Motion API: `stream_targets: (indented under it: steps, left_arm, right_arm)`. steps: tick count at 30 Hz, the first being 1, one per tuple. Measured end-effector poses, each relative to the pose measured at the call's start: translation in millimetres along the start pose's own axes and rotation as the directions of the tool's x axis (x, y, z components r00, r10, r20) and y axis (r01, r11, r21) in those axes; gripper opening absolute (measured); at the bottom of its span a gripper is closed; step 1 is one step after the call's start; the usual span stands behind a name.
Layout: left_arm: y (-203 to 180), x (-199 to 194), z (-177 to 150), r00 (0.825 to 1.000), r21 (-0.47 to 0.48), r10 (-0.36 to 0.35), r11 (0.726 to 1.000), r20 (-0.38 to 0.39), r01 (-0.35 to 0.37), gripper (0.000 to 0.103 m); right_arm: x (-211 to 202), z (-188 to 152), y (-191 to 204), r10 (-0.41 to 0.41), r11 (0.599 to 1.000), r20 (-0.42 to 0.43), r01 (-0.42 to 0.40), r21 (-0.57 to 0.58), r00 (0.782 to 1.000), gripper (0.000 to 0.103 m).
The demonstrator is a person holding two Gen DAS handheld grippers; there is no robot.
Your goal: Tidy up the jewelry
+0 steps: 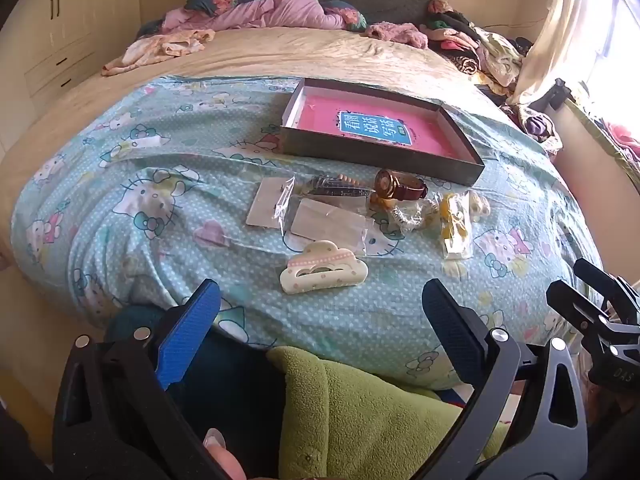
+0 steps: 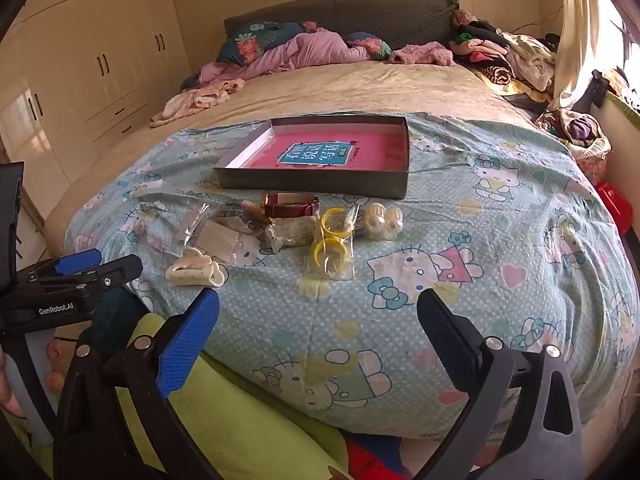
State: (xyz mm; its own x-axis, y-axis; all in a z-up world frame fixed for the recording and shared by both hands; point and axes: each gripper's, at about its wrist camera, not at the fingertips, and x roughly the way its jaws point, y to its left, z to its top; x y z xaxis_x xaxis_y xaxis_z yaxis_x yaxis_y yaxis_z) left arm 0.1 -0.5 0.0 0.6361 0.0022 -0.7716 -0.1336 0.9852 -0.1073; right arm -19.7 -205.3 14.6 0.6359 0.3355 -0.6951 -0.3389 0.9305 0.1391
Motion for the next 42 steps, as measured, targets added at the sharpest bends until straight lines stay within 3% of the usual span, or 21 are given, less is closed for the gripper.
stream_targets:
  steps: [42]
  left_arm:
    - [-3, -9, 4, 1.0, 0.004, -0.01, 1.0, 0.021, 0.01, 0.094]
  right_arm:
    - [3, 1, 12, 0.037, 0.999, -0.015, -0.037, -0.026, 0.999, 0.099]
